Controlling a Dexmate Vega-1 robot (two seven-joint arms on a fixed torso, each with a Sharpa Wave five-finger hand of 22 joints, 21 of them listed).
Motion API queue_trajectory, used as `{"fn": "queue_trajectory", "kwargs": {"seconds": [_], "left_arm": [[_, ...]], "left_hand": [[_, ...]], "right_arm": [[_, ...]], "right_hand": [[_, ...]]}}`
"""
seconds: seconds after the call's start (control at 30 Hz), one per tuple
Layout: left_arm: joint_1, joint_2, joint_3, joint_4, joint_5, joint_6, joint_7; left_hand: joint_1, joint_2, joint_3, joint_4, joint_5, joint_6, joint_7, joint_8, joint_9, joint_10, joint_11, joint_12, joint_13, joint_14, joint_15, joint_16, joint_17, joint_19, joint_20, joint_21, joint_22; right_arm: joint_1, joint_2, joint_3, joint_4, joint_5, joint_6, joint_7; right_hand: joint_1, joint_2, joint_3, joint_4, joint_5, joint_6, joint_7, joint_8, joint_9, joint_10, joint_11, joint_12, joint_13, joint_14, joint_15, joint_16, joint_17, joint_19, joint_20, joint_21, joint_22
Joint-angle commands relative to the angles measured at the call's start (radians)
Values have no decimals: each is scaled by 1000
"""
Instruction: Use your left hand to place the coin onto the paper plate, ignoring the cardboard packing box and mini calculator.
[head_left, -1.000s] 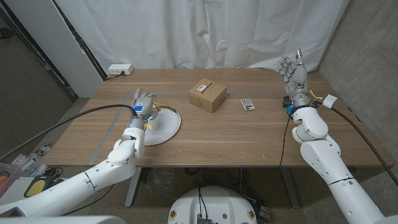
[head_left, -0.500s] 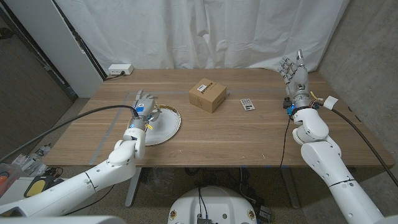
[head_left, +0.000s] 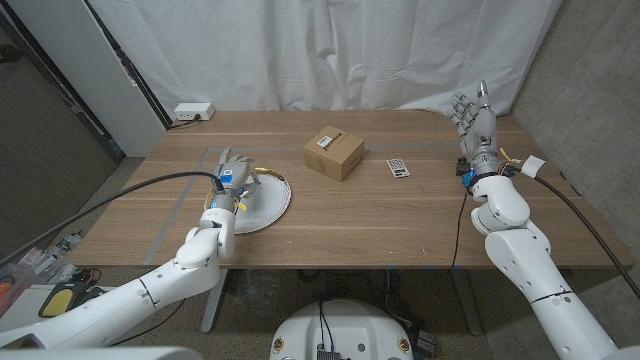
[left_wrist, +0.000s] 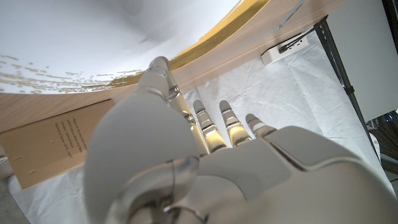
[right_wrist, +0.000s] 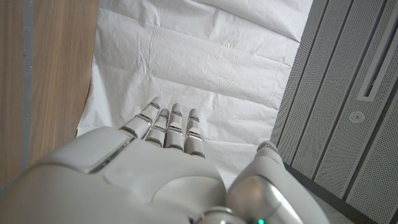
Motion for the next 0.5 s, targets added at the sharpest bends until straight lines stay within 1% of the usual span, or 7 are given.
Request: {"fn": "queue_trajectory", "kwargs": {"seconds": [0.03,0.23,0.43,0.5], "left_arm": [[-18,-13,10,27,-10,-15,-4],[-26,-22,16,44,-18,-23,-2],[-31,-22,20,49,-25,-30,-8],[-33,-21,21,50,-25,-30,-10]], "left_hand": [[-5,8,12,-1,2,37,41,183,61,-5,5,0,3,7,-112,-3,4,-6,6,0,2],[-4,10,15,-1,1,24,42,184,66,-9,5,-1,4,5,-110,-4,4,-9,10,-2,2],[-5,11,18,-1,-1,5,27,186,72,-10,3,0,7,2,-102,-5,4,-11,15,-3,2],[-5,11,18,-1,-1,2,25,186,73,-11,3,0,7,1,-101,-5,4,-12,15,-3,2]], "right_arm": [[-1,0,-3,-4,-7,-12,-7],[4,1,-5,1,-7,-13,-6],[5,3,-7,3,-9,-14,-8],[6,4,-7,5,-8,-13,-8]], "right_hand": [[2,9,-1,0,1,5,3,-1,3,6,3,-2,2,4,3,-1,3,6,4,-1,2],[3,9,-1,0,1,5,4,-1,3,6,3,-2,2,5,4,0,3,5,4,-1,2],[3,9,-1,0,1,5,4,-1,3,5,2,-3,2,5,3,0,3,5,5,-1,2],[3,9,-1,0,1,5,4,-1,3,5,2,-3,2,5,4,-1,3,6,5,0,2]]}}
